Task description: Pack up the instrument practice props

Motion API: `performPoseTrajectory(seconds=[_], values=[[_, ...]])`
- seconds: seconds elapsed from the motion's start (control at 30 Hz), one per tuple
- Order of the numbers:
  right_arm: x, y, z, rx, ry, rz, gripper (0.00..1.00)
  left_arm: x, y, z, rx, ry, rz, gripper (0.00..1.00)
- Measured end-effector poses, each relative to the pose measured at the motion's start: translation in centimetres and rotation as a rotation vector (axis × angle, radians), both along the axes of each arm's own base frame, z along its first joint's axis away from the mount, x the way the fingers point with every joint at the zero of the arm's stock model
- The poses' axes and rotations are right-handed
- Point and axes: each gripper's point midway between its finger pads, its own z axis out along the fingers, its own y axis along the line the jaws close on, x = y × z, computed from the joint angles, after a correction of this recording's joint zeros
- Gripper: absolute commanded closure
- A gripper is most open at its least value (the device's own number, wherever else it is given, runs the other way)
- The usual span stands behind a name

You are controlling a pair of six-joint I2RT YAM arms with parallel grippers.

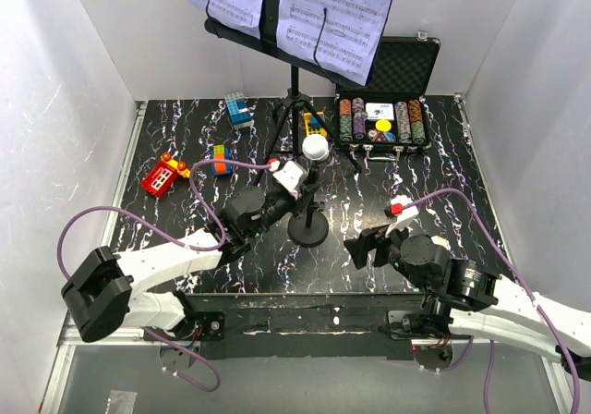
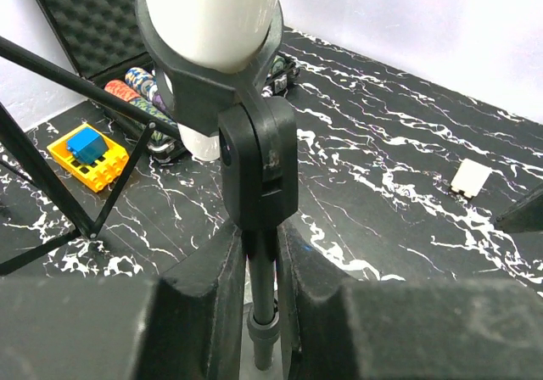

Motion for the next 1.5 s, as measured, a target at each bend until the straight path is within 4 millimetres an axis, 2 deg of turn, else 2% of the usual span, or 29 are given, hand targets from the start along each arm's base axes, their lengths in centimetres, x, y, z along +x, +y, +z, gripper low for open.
performPoseTrajectory(seconds=[0.3, 0.47, 0.63, 0.8, 0.93, 1.23, 1.37, 1.5], values=[[-0.4, 2.2, 2.2, 0.089, 0.051, 0.053, 0.07, -2.1, 0.7, 0.2, 0.039, -0.008, -0.085, 1.00], [0.4, 3.7, 3.2, 0.183, 0.146, 0.081, 0.07, -2.7, 1.6, 0.2, 0.042, -0.002, -0.129, 1.00], [1.1, 4.9, 3.4, 0.297, 0.241, 0.131, 0.11, -2.9, 3.0, 0.0, 0.027, 0.015, -0.146, 1.00], [1.5, 5.7, 1.3, 0.380, 0.345, 0.187, 0.15, -3.5, 4.3, 0.0, -0.013, 0.020, -0.167, 1.00], [1.5, 7.0, -0.9, 0.387, 0.444, 0.234, 0.18, -4.2, 4.4, 0.0, -0.035, 0.017, -0.198, 1.00], [2.3, 9.9, -1.9, 0.427, 0.510, 0.333, 0.31, -5.1, 3.9, -0.1, -0.050, 0.023, -0.254, 1.00], [2.6, 10.7, -2.9, 0.424, 0.546, 0.349, 0.34, -5.1, 4.0, -0.1, -0.058, 0.020, -0.254, 1.00], [2.8, 11.2, -3.0, 0.434, 0.550, 0.364, 0.38, -5.2, 4.1, -0.1, -0.063, 0.016, -0.250, 1.00]])
